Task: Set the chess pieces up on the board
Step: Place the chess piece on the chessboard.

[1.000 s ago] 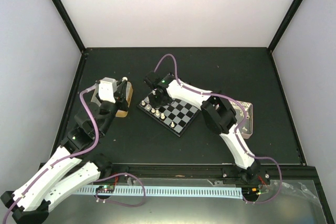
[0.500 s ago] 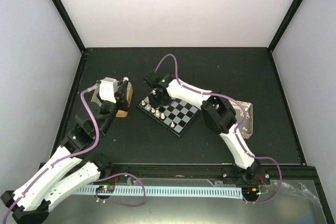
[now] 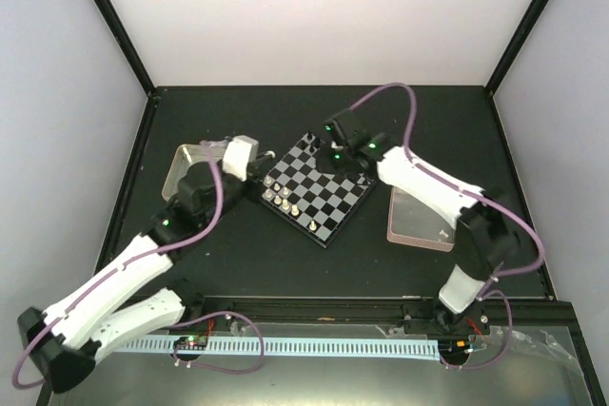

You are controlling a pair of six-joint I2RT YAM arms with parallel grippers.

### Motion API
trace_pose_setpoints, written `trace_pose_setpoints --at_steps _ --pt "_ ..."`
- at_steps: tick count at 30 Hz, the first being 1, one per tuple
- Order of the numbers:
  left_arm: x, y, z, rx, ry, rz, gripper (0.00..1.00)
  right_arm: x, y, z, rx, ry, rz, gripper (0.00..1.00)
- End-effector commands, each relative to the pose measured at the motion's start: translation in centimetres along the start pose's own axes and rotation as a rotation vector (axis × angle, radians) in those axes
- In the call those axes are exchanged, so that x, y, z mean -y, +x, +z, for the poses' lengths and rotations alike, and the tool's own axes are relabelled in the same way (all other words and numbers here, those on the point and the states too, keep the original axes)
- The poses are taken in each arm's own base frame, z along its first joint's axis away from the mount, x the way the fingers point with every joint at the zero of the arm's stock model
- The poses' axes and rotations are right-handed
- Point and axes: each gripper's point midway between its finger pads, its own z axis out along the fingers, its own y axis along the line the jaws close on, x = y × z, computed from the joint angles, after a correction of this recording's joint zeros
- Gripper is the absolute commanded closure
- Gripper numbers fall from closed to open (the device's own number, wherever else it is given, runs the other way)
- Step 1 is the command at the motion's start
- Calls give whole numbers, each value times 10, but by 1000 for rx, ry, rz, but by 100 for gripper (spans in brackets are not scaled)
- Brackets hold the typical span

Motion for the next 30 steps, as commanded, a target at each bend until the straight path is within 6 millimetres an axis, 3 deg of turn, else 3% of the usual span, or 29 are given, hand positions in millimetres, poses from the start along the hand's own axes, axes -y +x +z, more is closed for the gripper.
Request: trace_pose_setpoints --at_steps 1,5,8,15,26,30 --pt "39 22 31 -169 190 -42 96 40 -8 -30 156 65 103 59" --pt "54 71 65 -420 214 -101 97 92 9 -54 203 175 141 59" --pt "62 119 94 -625 205 -129 98 120 15 -73 241 234 160 59" --pt "64 190 134 -883 107 -83 98 147 32 -86 262 258 185 58" --pt "45 239 149 -967 -11 -74 98 157 41 -88 257 248 189 56" --pt "46 244 148 -964 -5 -93 91 156 40 -89 259 243 185 56"
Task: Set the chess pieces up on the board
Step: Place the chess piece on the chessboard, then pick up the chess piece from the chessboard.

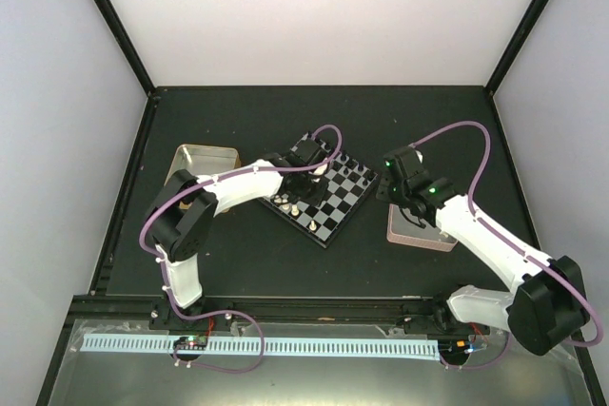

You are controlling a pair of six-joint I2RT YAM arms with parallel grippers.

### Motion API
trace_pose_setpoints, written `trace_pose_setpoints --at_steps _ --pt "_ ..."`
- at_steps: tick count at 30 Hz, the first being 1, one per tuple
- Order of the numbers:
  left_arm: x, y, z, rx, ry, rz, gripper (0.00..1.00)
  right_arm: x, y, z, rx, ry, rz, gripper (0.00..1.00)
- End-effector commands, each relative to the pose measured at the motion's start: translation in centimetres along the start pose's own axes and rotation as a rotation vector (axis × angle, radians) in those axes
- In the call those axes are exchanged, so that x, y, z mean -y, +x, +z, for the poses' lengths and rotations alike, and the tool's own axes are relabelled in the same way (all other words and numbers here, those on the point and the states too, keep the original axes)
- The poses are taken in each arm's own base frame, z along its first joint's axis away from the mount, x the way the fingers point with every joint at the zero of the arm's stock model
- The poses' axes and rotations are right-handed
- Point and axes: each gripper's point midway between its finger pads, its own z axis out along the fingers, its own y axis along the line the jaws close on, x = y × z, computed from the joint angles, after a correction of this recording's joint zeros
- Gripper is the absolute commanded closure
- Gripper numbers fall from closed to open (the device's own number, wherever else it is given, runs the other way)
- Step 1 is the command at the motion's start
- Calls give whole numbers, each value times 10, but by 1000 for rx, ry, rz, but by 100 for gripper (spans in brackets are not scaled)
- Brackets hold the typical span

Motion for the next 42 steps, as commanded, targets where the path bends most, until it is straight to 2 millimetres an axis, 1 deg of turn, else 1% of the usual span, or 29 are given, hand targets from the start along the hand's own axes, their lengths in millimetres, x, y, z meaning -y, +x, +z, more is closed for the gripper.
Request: trace_pose_setpoints --at_steps 1,5,6,8,11,17,23,26,31,32,37,42 --pt "-1 -1 4 18 -7 -26 88 -1 -9 -6 39 -16 3 56" --pt "0 -1 1 20 -5 -27 70 -3 -10 -6 38 -25 6 56" --pt "0 -1 1 17 -2 -26 67 -3 -10 -6 38 -28 6 56" --pt "2 -1 0 12 6 -25 65 -5 -10 -6 36 -33 8 56" --pt "2 -1 -1 11 4 -27 64 -5 -10 -6 35 -36 10 56" --pt "-1 0 5 -6 -14 -30 72 -5 -8 -3 28 -33 9 56" --pt "-1 -3 8 -5 -22 -34 74 -4 -8 -2 28 -28 7 56" --pt "-2 -6 8 -2 -32 -31 78 -4 -8 -3 30 -27 6 56" --pt "-2 -10 4 16 -34 -22 91 -4 -9 -4 34 -27 9 56" --pt "-1 -11 2 19 -29 -20 92 -4 -9 -4 35 -26 10 56" --pt "4 -6 -6 2 -1 -10 94 -4 -10 -5 35 -29 14 56" --pt "19 7 -15 -46 82 28 94 -4 -9 -5 36 -33 17 56"
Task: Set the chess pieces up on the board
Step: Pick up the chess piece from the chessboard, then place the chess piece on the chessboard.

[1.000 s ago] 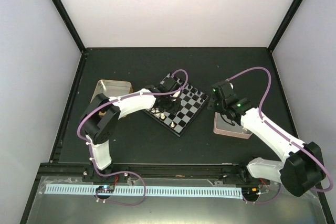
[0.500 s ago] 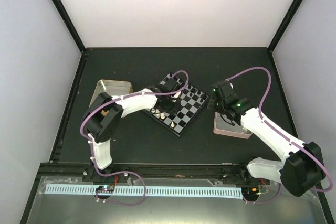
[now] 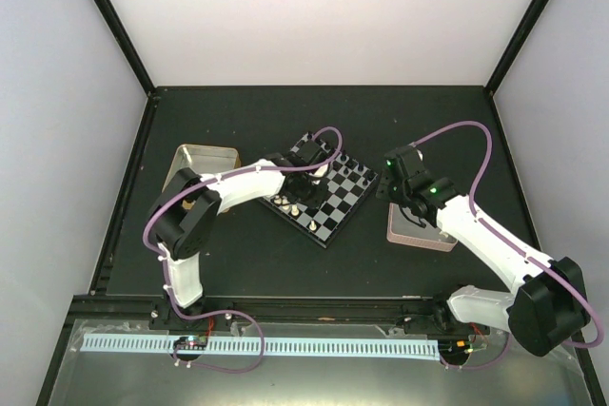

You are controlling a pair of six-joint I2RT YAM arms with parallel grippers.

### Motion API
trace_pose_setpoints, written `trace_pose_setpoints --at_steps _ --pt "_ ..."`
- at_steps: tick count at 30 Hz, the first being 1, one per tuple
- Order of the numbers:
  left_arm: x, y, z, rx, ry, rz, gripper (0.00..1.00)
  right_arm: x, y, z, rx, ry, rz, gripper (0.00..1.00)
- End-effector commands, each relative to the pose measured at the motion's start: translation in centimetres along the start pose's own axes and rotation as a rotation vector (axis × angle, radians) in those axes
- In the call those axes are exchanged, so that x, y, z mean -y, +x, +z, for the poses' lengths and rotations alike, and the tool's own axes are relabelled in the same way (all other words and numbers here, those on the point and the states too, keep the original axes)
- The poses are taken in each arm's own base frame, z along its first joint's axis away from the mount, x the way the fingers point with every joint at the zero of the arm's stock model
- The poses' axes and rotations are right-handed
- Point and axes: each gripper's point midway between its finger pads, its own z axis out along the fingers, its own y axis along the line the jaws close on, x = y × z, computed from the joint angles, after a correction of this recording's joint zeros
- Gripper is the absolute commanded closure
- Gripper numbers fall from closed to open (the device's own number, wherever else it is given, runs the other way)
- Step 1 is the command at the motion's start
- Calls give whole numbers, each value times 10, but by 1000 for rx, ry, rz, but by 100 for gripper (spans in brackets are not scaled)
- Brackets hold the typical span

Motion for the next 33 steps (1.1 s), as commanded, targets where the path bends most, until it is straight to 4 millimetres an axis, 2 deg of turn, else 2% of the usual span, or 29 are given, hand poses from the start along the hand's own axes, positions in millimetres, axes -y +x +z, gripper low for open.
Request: trace_pose_setpoints --at_steps 1,5,11,16,23,33 --pt "24 2 -26 -8 96 64 94 0 -6 -3 28 -9 11 55" --pt "38 12 -35 -14 119 107 94 5 -5 -2 35 -1 33 56" --pt "58 47 -35 -48 94 194 93 23 -4 -3 56 22 107 56" --pt "55 69 -31 -65 -24 256 94 40 -6 -5 78 40 163 56" --pt "53 76 -21 -63 -20 283 94 41 -5 -5 70 27 179 55" --pt "53 74 -11 -56 -23 298 92 40 -4 -5 63 19 170 55"
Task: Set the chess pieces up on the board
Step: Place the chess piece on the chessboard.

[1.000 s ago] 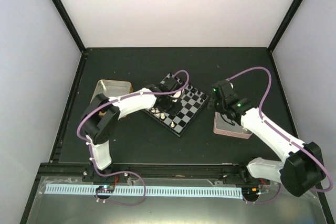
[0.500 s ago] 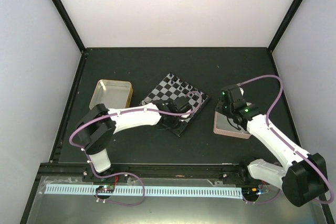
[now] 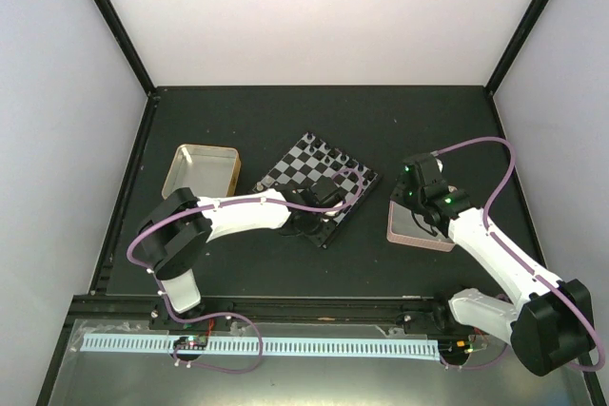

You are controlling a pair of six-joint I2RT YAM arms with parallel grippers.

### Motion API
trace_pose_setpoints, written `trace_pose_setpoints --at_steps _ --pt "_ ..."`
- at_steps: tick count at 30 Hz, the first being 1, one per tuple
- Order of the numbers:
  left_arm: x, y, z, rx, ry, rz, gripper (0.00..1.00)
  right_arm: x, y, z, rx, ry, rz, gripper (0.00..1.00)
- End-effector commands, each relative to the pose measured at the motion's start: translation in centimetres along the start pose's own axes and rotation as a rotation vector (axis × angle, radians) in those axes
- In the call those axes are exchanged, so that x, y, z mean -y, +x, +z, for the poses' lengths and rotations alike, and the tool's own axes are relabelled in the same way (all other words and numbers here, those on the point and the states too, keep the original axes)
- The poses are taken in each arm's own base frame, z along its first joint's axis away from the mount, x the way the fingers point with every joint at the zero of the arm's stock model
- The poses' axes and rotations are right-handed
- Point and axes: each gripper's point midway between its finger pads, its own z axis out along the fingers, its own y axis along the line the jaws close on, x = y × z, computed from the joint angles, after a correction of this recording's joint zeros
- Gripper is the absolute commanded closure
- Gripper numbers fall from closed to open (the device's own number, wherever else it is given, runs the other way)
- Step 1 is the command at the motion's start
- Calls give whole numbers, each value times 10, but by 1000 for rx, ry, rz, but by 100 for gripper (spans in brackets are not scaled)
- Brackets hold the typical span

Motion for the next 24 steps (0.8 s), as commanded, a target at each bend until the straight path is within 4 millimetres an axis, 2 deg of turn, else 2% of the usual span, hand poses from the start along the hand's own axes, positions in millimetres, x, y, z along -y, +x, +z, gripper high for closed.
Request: trace_pose_setpoints --at_steps 1,7,10,13,15,20,24 --pt "-2 -10 3 35 -13 17 92 -1 -3 -2 18 -15 12 55" --pt "-3 -10 4 31 -20 13 91 -2 -3 -1 13 -18 10 55" --pt "-3 -9 2 34 -20 7 80 -1 -3 -2 11 -14 9 55" --pt "2 -16 -9 67 8 4 69 2 -4 -3 13 5 18 55" --pt "6 -23 -20 98 29 2 66 2 -6 -7 19 6 22 55" --pt "11 -47 -53 191 73 -27 65 5 -12 -17 53 12 33 55" --pt "8 -72 -92 317 132 -71 65 19 -16 -25 87 51 34 53"
